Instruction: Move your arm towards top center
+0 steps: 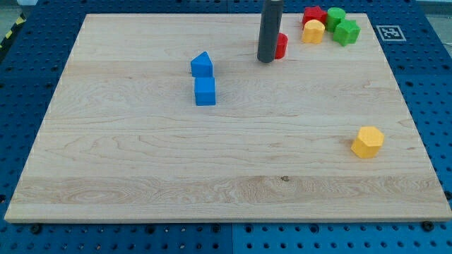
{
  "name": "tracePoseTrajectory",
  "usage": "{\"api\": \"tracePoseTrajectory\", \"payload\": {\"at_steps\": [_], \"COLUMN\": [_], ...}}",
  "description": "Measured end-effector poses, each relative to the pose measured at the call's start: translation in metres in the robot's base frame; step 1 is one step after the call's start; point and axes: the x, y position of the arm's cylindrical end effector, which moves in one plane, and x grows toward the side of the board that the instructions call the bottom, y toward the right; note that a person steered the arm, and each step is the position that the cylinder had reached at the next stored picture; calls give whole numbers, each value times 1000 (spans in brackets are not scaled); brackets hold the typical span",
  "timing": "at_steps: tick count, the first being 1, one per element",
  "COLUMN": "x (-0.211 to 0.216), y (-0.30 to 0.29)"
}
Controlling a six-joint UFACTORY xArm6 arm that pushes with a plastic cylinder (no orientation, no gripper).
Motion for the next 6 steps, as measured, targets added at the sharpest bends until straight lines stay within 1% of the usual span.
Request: {"api": "tracePoseTrajectory", "payload": {"at_steps": [1,3,4,6], "x": [-14,-44,-48,-41], "y": [6,44,38,-113]}}
